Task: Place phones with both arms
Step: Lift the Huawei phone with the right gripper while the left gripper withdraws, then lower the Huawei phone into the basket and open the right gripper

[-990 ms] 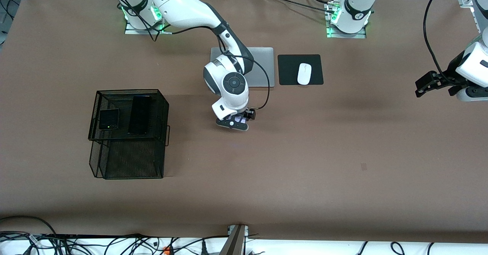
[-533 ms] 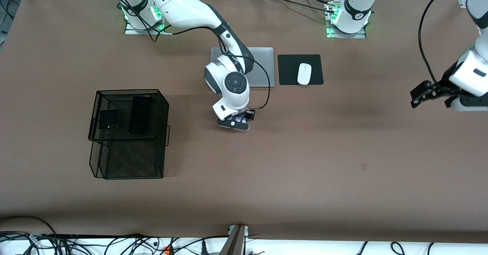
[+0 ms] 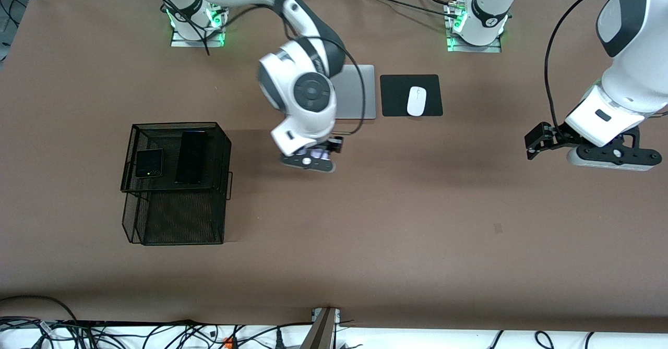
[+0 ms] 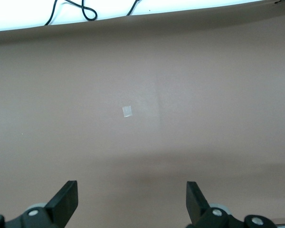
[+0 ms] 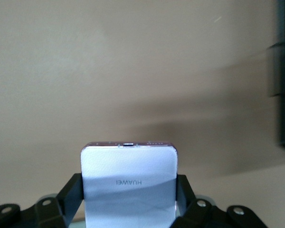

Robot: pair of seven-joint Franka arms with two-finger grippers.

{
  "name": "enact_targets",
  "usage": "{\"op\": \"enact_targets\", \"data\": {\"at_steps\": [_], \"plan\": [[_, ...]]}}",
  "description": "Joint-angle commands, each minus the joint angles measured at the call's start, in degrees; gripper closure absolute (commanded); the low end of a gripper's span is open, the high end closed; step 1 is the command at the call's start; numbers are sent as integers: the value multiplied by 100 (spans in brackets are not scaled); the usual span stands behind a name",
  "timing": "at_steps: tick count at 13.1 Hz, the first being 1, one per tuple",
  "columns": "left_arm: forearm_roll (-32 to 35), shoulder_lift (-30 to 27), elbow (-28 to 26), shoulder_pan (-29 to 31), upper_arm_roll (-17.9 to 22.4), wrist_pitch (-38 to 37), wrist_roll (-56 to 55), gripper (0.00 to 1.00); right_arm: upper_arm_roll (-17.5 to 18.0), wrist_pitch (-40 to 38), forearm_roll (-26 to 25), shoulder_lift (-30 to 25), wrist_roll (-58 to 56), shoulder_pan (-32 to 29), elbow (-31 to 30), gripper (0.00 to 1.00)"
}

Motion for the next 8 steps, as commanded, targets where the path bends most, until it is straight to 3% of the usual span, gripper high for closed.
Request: {"op": "enact_targets", "data": {"at_steps": [1,6,8], "plan": [[98,54,154,-17,-17,-72,2,0,127,-613,-23,-373,-1241,-843,95,88],[107,46,181,-43,-43,-133,11,0,-4,-729,-67,-454,-3878,-2372,95,88],[116,37,181,-44,-131,-142,11,0,4,-239,-67,-235,-4468,-2786,77,88]]}}
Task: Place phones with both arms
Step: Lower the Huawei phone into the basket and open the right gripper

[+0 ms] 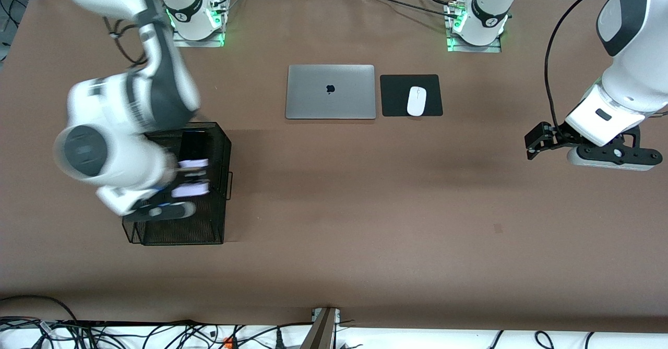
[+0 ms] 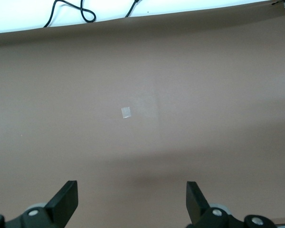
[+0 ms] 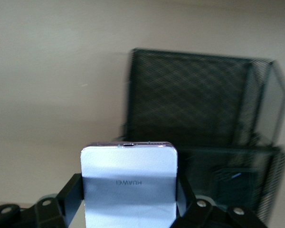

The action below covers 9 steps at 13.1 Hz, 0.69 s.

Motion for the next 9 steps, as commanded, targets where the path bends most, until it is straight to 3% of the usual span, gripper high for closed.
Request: {"op": "enact_targets", "data": {"at_steps": [1,8,9], "plan": [[107,35,159,-21,-87,-140,11,0,99,561,-39,312,-665,-387,3,88],[116,9,150,-12,-87,-157,37,0,108,2425,14,1034,-852,-564,-549,88],[116,9,150,-12,-79,-157,37,0,108,2566,49,1095,-825,-564,-611,84]]}}
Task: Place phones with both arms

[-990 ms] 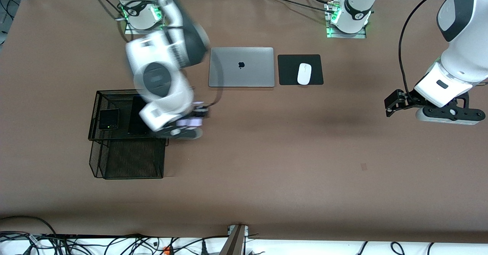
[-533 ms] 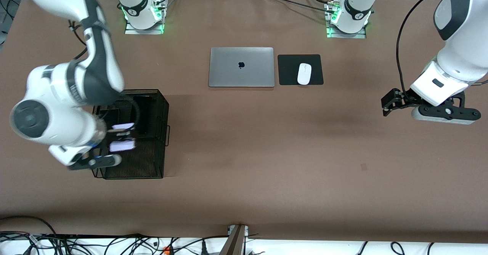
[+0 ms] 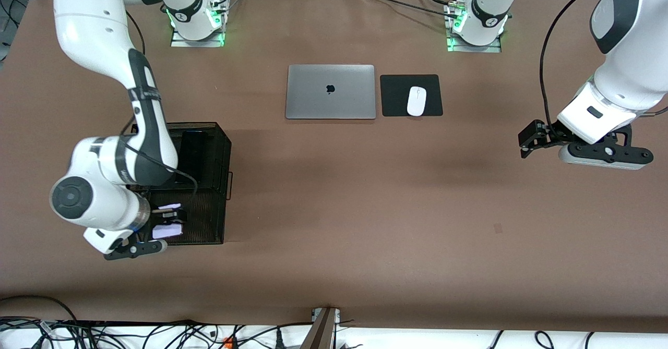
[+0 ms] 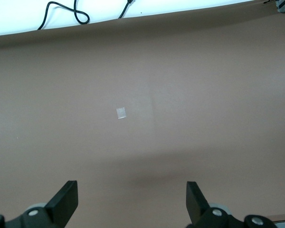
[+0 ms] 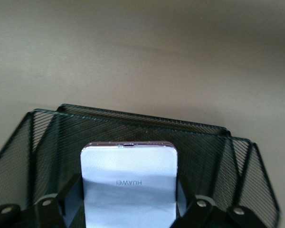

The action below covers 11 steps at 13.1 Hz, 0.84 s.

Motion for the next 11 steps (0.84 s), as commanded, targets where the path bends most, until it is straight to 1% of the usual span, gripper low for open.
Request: {"op": "enact_targets", "data": {"at_steps": [1,2,3,4,6,7,8,10,11], "plan": [[116,18,136,6,-9,-131,37,0,71,311,104,-3,112,-31,-280,73],[116,9,136,15,-9,-131,37,0,71,294,131,24,287,-31,-315,49],[107,0,136,15,-9,-192,46,0,71,242,140,24,384,-31,-342,0],[107,0,136,15,-9,-306,63,0,71,241,140,7,376,-40,-325,0],[107,9,136,6,-9,-307,20,0,62,189,184,-107,368,-58,-290,0],[107,0,145,-2,-18,-307,11,0,45,32,184,-221,368,-58,-272,0],[90,0,154,-2,-44,-307,2,0,27,-231,175,-387,368,-58,-255,0],[81,0,154,24,-27,-325,80,0,-43,-740,149,-896,359,-32,-289,0],[81,9,154,59,-27,-316,90,0,-61,-1195,140,-1160,324,-40,-307,0]]}}
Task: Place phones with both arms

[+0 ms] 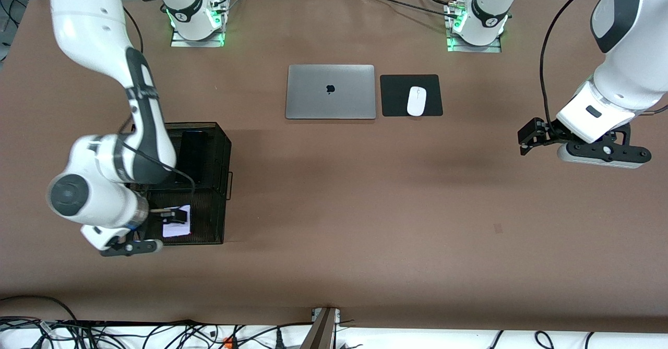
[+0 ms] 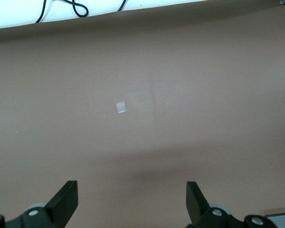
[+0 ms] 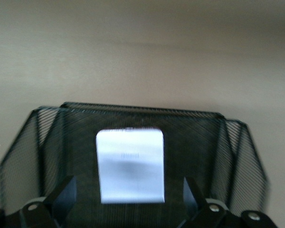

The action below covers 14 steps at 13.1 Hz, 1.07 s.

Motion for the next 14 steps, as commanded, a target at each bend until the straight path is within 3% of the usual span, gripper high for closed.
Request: {"op": "enact_targets", "data": {"at_steps": [1,4,8,9,12,14], "plan": [[80,9,121,61,-14,-140,88,0,-69,-1054,39,-848,-1,-21,-208,0],[80,9,121,69,-14,-140,97,0,-227,-1480,-58,-1875,-54,-21,-917,0],[80,9,112,69,-14,-148,97,0,-201,-1498,-682,-3361,-36,-274,-2227,0],[80,9,112,69,-14,-148,97,0,-105,-1507,-700,-3608,-45,-459,-2395,0],[98,9,112,69,-14,-148,88,0,631,-1892,-909,-3987,43,-1249,-2441,0],[107,9,112,61,-14,-148,79,0,792,-1998,-972,-4119,43,-1357,-2467,0]]}}
